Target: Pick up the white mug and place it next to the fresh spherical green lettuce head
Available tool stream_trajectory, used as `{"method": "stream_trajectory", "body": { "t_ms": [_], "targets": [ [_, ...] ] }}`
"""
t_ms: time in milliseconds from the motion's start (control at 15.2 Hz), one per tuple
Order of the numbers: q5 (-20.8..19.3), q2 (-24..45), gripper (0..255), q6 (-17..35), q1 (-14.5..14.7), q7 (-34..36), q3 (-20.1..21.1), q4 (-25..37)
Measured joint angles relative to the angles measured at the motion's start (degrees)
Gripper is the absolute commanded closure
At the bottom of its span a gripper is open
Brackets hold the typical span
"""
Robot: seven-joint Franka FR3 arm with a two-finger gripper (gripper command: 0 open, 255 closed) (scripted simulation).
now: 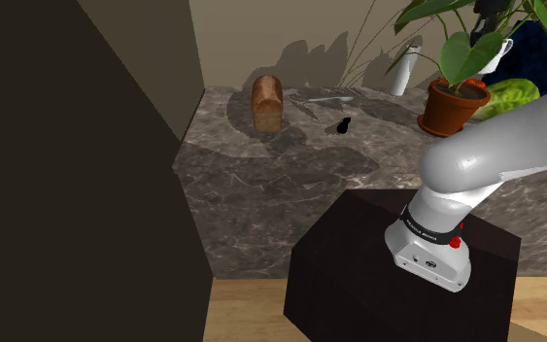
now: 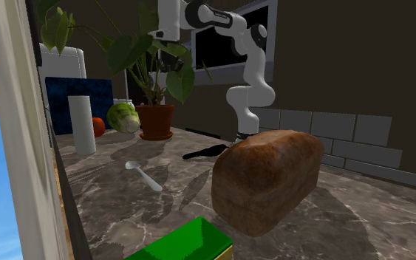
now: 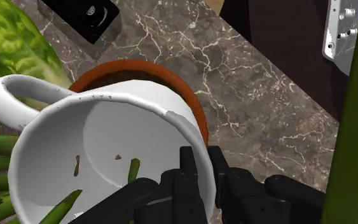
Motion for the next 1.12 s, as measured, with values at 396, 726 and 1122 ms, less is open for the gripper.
{"method": "stream_trajectory", "body": {
  "t_ms": [396,726,1122],
  "targets": [
    [-4.4,-3.8,255,-0.5,-3.3,-6.8,-4.4,-0.4],
    [-8.1,-6.6,255,-1.0,-6.0,-12.9,-8.3,0.2],
    [-11.7,-6.7,255,0.0,-7.4,-21.1,-15.3,3.8]
  ]
}}
